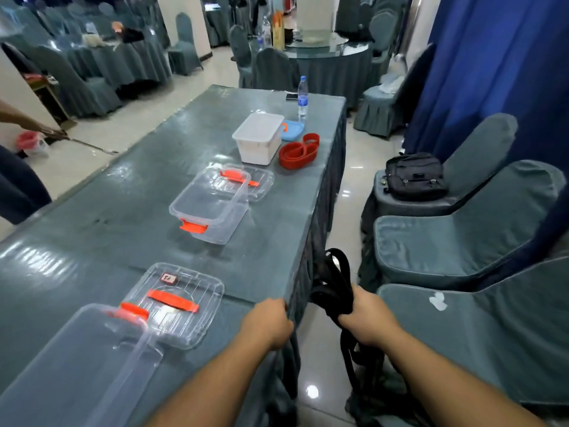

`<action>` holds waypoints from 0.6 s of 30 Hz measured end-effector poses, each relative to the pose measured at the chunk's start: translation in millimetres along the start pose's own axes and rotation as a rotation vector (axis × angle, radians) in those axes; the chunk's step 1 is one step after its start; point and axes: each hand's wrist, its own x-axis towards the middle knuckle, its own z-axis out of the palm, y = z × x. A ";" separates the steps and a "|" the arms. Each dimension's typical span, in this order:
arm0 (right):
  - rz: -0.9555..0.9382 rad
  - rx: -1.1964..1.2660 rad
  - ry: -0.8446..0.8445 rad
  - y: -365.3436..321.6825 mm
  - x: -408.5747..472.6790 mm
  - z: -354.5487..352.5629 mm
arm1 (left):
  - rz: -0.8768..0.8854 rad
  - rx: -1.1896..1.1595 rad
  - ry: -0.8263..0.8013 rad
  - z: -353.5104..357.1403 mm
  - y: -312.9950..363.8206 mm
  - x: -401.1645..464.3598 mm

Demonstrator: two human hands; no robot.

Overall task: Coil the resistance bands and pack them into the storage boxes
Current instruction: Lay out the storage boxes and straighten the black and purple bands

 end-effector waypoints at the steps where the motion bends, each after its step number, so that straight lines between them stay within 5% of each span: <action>1: 0.001 -0.011 0.002 -6.7 12.1 -5.7 | -0.005 0.001 -0.012 -3.3 -2.4 10.5; 18: -0.240 -0.122 -0.107 -101.3 192.5 -40.4 | -0.228 -0.125 -0.017 -50.4 -49.8 111.0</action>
